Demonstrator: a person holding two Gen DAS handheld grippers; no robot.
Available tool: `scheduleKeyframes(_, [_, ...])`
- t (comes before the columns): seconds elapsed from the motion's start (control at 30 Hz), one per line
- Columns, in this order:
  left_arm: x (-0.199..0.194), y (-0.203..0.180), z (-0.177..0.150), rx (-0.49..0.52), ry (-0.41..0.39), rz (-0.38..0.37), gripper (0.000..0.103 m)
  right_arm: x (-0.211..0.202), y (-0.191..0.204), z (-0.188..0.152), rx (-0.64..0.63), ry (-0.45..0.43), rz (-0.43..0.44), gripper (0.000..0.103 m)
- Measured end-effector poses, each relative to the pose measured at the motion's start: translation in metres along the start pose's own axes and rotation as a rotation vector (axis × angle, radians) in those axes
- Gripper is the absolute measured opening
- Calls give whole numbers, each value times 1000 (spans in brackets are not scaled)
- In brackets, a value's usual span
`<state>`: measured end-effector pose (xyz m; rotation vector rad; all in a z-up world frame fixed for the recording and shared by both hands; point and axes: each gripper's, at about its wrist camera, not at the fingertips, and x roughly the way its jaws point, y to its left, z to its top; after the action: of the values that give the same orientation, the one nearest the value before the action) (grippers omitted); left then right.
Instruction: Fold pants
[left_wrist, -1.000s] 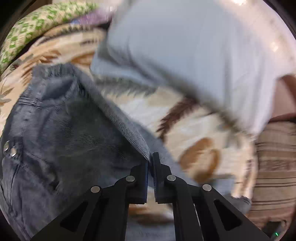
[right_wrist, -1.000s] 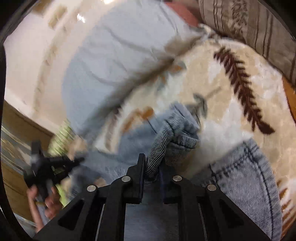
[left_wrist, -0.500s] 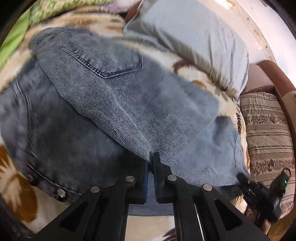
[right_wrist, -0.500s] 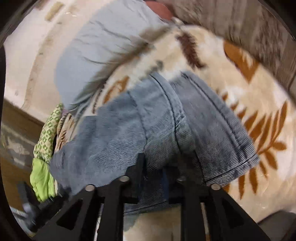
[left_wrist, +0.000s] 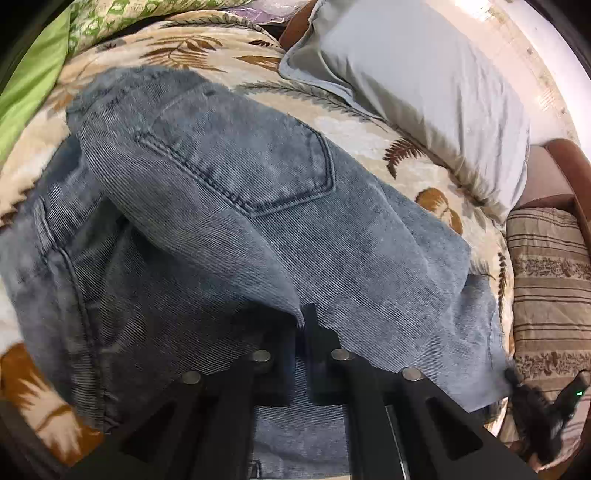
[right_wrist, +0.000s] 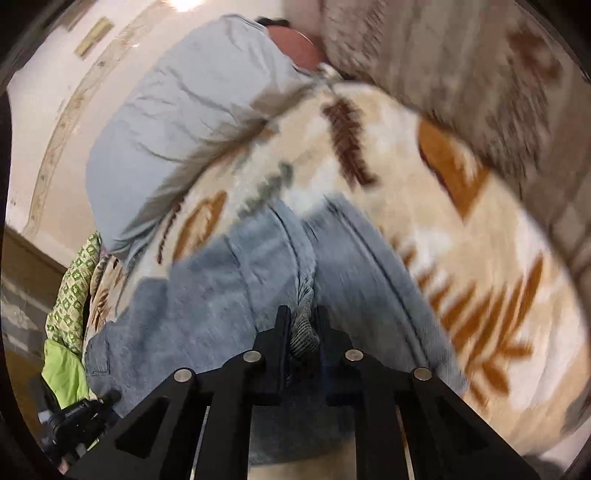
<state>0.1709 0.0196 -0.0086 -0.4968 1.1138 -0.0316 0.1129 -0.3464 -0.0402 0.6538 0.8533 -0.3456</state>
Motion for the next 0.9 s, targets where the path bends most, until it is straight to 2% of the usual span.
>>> scheduleKeyframes(0.1, [-53, -19, -5, 30, -122, -77, 2, -23, 11, 26, -35, -57, 33, 10])
scheduleKeyframes(0.17, [-77, -24, -18, 43, -152, -127, 2, -45, 14, 36, -59, -99, 40, 10])
scheduleKeyframes(0.2, [-82, -28, -29, 63, -154, -120, 2, -51, 13, 38, -62, -108, 35, 10])
scheduleKeyframes(0.27, [-73, -32, -51, 126, -127, -55, 2, -56, 1, 27, -41, -95, 1, 10])
scheduleKeyframes(0.33, [-44, -25, -69, 134, -65, -14, 2, -42, -18, 4, -24, -67, -77, 11])
scheduleKeyframes(0.37, [-33, -21, -74, 128, -43, -16, 2, -31, -26, -5, -10, -39, -117, 11])
scheduleKeyframes(0.4, [-28, -18, -81, 130, -40, 2, 2, -19, -34, -9, 53, 41, -127, 11])
scheduleKeyframes(0.43, [-26, -17, -81, 124, -36, 5, 2, -20, -36, -7, 75, 37, -93, 11])
scheduleKeyframes(0.47, [-26, -17, -78, 119, -44, -15, 2, -28, -33, -5, 62, -2, -92, 11])
scheduleKeyframes(0.53, [-45, -25, -77, 145, -107, -53, 2, -39, -22, -5, 4, -49, -138, 11])
scheduleKeyframes(0.57, [-48, -25, -78, 147, -114, -58, 3, -39, -19, -7, -9, -53, -157, 11])
scheduleKeyframes(0.63, [-41, -23, -83, 148, -84, -45, 3, -24, -19, -9, -10, 1, -224, 11])
scheduleKeyframes(0.73, [-13, -14, -90, 175, -37, 18, 4, -3, -21, -7, -10, 59, -283, 13])
scheduleKeyframes(0.77, [-9, -16, -91, 171, -33, 19, 4, -4, -20, -9, -23, 51, -293, 15])
scheduleKeyframes(0.83, [-16, -22, -91, 190, -36, 24, 10, -12, -13, -15, -49, 25, -287, 28])
scheduleKeyframes(0.9, [-29, -26, -91, 204, -18, 11, 16, -37, -4, -24, -74, -65, -239, 58])
